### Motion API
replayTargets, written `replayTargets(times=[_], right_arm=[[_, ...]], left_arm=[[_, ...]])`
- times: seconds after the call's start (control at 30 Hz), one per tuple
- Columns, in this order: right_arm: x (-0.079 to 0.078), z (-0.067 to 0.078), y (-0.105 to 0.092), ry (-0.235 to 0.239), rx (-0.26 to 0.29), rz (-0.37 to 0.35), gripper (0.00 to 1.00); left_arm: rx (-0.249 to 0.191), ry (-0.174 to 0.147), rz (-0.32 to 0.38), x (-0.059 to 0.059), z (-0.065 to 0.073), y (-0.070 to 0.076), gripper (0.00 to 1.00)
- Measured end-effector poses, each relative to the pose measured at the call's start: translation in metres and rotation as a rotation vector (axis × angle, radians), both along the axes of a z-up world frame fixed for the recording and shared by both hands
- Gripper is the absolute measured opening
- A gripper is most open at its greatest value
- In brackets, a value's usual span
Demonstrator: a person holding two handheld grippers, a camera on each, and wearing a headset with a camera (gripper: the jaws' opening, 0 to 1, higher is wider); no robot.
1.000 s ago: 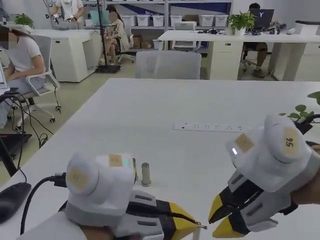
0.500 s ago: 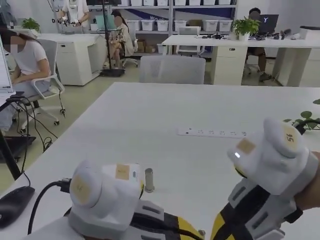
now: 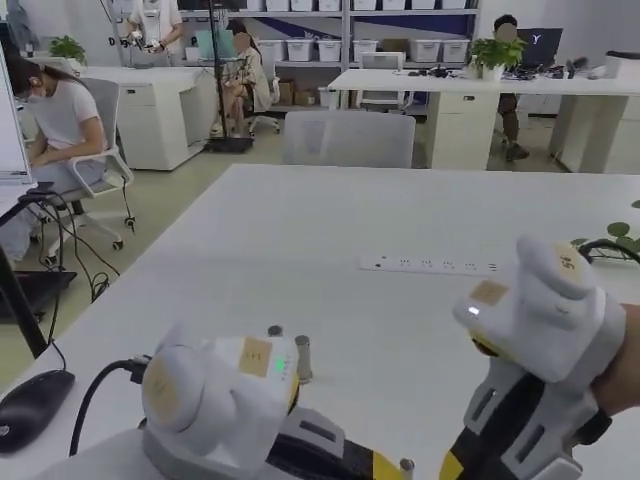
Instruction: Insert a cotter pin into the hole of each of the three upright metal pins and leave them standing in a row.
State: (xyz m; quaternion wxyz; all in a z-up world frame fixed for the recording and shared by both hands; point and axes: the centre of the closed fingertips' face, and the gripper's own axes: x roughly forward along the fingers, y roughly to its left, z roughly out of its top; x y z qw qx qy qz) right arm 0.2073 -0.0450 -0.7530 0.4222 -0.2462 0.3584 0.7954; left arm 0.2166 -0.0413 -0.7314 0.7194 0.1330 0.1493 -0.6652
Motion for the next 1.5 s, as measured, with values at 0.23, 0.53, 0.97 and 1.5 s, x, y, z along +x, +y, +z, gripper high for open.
replayTargets(times=[0.23,0.53,0.97,1.5], right_arm=[[0.001,-0.001,0.000,-0.027,0.000,0.003,0.06],[0.016,-0.004,0.004,-0.203,0.024,-0.023,0.06],[0.023,-0.005,0.007,-0.384,0.033,0.006,0.06],[0.014,-0.008,0.001,-0.090,-0.043,-0.068,0.15]], left_arm=[[0.016,0.010,0.013,0.002,-0.005,0.001,0.00],[0.025,0.048,0.090,0.016,-0.010,0.005,0.00],[0.045,0.061,0.130,0.022,-0.015,0.009,0.00],[0.113,-0.058,0.014,0.010,-0.015,0.004,0.00]])
